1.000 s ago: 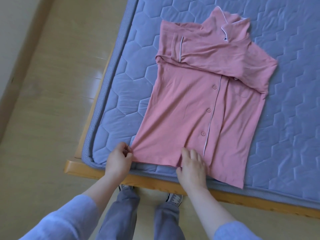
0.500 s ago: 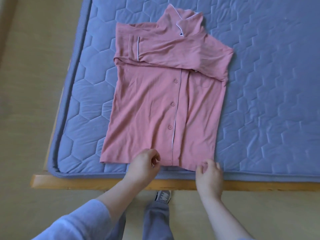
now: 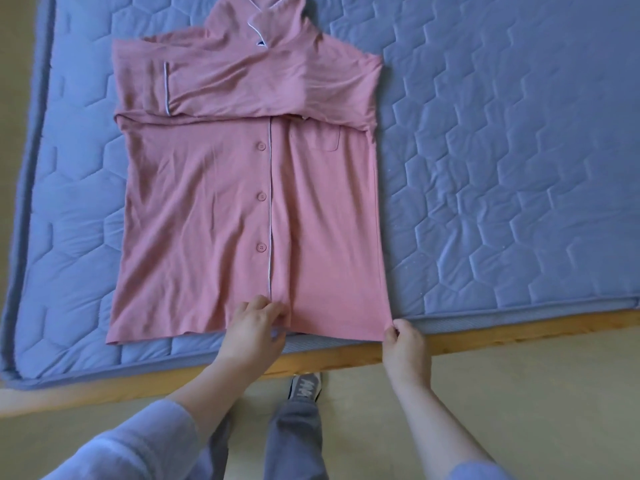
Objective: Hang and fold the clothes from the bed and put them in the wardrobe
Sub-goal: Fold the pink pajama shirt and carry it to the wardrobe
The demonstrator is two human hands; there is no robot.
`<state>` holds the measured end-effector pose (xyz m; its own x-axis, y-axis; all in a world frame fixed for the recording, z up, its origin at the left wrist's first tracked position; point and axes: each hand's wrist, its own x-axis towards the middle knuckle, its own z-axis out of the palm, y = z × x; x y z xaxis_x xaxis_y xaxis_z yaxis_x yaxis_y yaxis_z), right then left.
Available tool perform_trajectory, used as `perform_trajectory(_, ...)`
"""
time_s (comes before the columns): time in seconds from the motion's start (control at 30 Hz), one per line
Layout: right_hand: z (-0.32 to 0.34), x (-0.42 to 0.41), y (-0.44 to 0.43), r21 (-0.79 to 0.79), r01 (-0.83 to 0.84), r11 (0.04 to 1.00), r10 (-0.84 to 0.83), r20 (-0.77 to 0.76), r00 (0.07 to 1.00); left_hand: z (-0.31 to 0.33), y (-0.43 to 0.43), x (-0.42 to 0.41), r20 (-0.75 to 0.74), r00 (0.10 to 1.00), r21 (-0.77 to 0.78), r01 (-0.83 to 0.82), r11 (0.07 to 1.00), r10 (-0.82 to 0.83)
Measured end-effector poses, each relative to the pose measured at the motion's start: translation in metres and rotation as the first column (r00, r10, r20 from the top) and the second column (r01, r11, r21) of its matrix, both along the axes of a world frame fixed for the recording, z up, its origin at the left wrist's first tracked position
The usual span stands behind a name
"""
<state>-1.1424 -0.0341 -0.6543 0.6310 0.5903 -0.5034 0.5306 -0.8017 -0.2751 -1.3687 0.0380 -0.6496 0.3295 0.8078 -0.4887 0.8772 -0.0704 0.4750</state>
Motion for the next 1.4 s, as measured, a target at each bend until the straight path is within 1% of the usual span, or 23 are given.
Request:
perform_trajectory(0.1, -0.004, 0.003, 0.009, 0.009, 0.072, 0.997, -0.071, -0.061, 0.996, 0.0, 0.003, 0.004, -0.049, 0.998, -0.004, 0.034, 0.999, -0.034)
perform_trajectory(0.13, -0.005, 0.003, 0.011, 0.015, 0.092, 0.996, -0.091, -0.057, 0.994, 0.001, 0.005, 0.006, -0.064, 0.997, -0.002, 0.042, 0.999, -0.042)
perform_trajectory(0.2, -0.003, 0.005, 0.009, 0.029, 0.105, 0.994, -0.105, 0.02, 0.994, 0.001, 0.006, 0.009, -0.093, 0.994, -0.004, 0.05, 0.999, -0.05)
perform_trajectory(0.27, 0.003, 0.009, 0.004, 0.126, 0.153, 0.98, -0.169, 0.128, 0.977, 0.001, 0.007, 0.011, -0.118, 0.991, -0.009, 0.054, 0.998, -0.055)
perform_trajectory(0.3, 0.006, 0.013, 0.003, 0.181, 0.183, 0.966, -0.211, 0.151, 0.966, 0.001, 0.008, 0.012, -0.133, 0.99, -0.017, 0.053, 0.998, -0.055)
perform_trajectory(0.33, 0.006, 0.018, 0.003, 0.211, 0.192, 0.959, -0.222, 0.129, 0.967, 0.0, 0.008, 0.012, -0.143, 0.988, -0.026, 0.049, 0.998, -0.052)
perform_trajectory(0.37, 0.005, 0.023, 0.002, 0.209, 0.167, 0.963, -0.183, 0.062, 0.981, -0.001, 0.009, 0.013, -0.148, 0.988, -0.029, 0.045, 0.999, -0.049)
perform_trajectory(0.43, 0.0, 0.03, -0.001, 0.131, 0.058, 0.99, -0.043, -0.12, 0.992, -0.002, 0.009, 0.013, -0.146, 0.989, -0.018, 0.029, 0.999, -0.031)
perform_trajectory(0.47, -0.003, 0.032, -0.001, 0.104, 0.046, 0.994, -0.028, -0.165, 0.986, -0.003, 0.009, 0.013, -0.143, 0.989, -0.009, 0.02, 1.0, -0.022)
perform_trajectory(0.57, -0.007, 0.032, 0.0, 0.127, 0.157, 0.979, -0.13, -0.198, 0.972, -0.006, 0.009, 0.011, -0.15, 0.988, 0.004, 0.023, 1.0, -0.022)
perform_trajectory(0.67, -0.009, 0.023, 0.003, 0.168, 0.227, 0.959, -0.168, -0.306, 0.937, -0.011, 0.006, 0.009, -0.172, 0.982, -0.001, 0.075, 0.997, -0.074)
perform_trajectory(0.73, -0.008, 0.019, 0.006, 0.206, 0.249, 0.946, -0.185, -0.284, 0.941, -0.015, 0.005, 0.009, -0.191, 0.976, -0.01, 0.106, 0.994, -0.106)
perform_trajectory(0.77, -0.009, 0.018, 0.008, 0.231, 0.303, 0.925, -0.239, -0.267, 0.934, -0.016, 0.005, 0.009, -0.212, 0.971, -0.02, 0.113, 0.993, -0.115)
perform_trajectory(0.8, -0.009, 0.019, 0.009, 0.258, 0.391, 0.883, -0.325, -0.264, 0.908, -0.017, 0.006, 0.01, -0.235, 0.963, -0.03, 0.127, 0.991, -0.13)
perform_trajectory(0.87, -0.007, 0.022, 0.012, 0.302, 0.572, 0.763, -0.499, -0.288, 0.817, -0.018, 0.007, 0.013, -0.293, 0.941, -0.035, 0.166, 0.986, -0.169)
perform_trajectory(0.9, -0.007, 0.022, 0.013, 0.312, 0.637, 0.705, -0.554, -0.318, 0.769, -0.019, 0.009, 0.015, -0.324, 0.929, -0.028, 0.177, 0.984, -0.177)
perform_trajectory(1.03, -0.014, 0.024, 0.021, 0.233, 0.803, 0.548, -0.644, -0.495, 0.583, -0.022, 0.017, 0.022, -0.393, 0.9, -0.001, 0.204, 0.979, -0.188)
perform_trajectory(1.13, -0.021, 0.027, 0.027, 0.14, 0.871, 0.471, -0.687, -0.561, 0.462, -0.025, 0.023, 0.024, -0.4, 0.893, 0.009, 0.231, 0.973, -0.209)
perform_trajectory(1.2, -0.025, 0.029, 0.028, 0.119, 0.869, 0.481, -0.719, -0.514, 0.468, -0.023, 0.024, 0.023, -0.377, 0.904, 0.012, 0.224, 0.975, -0.203)
perform_trajectory(1.27, -0.027, 0.032, 0.029, 0.105, 0.843, 0.528, -0.729, -0.453, 0.513, -0.022, 0.023, 0.019, -0.364, 0.901, 0.008, 0.255, 0.967, -0.235)
perform_trajectory(1.3, -0.026, 0.033, 0.03, 0.095, 0.824, 0.558, -0.727, -0.423, 0.541, -0.017, 0.023, 0.017, -0.331, 0.91, 0.023, 0.273, 0.962, -0.25)
perform_trajectory(1.37, -0.025, 0.035, 0.032, 0.079, 0.782, 0.619, -0.717, -0.35, 0.603, -0.006, 0.027, 0.014, -0.213, 0.92, 0.046, 0.345, 0.937, -0.328)
perform_trajectory(1.4, -0.023, 0.036, 0.033, 0.071, 0.759, 0.648, -0.705, -0.321, 0.632, -0.003, 0.029, 0.012, -0.192, 0.898, 0.046, 0.412, 0.91, -0.397)
